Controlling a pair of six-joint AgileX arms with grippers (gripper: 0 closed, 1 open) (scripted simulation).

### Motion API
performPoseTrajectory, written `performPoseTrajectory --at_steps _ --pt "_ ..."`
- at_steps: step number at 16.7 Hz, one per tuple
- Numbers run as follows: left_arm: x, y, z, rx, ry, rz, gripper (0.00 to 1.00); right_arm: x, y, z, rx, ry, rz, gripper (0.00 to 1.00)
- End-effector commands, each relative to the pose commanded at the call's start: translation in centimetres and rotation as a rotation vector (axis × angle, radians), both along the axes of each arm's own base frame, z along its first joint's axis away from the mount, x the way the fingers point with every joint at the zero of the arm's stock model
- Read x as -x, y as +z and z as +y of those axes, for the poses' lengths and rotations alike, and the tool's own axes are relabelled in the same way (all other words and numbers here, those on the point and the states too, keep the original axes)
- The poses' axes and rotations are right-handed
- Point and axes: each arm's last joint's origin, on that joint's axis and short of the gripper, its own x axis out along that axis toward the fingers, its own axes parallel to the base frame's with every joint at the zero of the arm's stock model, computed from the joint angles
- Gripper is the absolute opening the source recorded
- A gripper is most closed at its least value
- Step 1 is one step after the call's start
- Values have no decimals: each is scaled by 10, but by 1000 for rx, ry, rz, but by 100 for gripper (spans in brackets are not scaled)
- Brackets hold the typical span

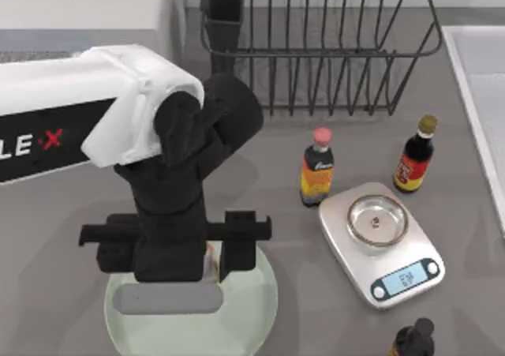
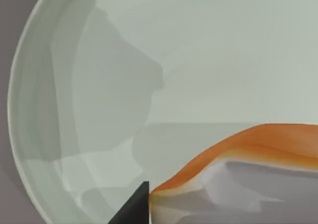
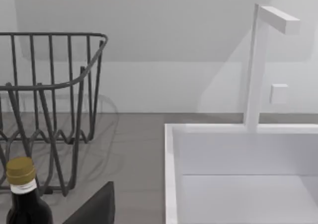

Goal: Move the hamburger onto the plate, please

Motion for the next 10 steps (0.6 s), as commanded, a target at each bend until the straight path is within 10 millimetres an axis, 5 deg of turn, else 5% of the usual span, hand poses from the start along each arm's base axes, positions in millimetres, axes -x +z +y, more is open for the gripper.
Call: performPoseTrajectory --at_steps 10 --pt "1 -38 -1 -4 -5 1 0 0 0 0 0 0 0 100"
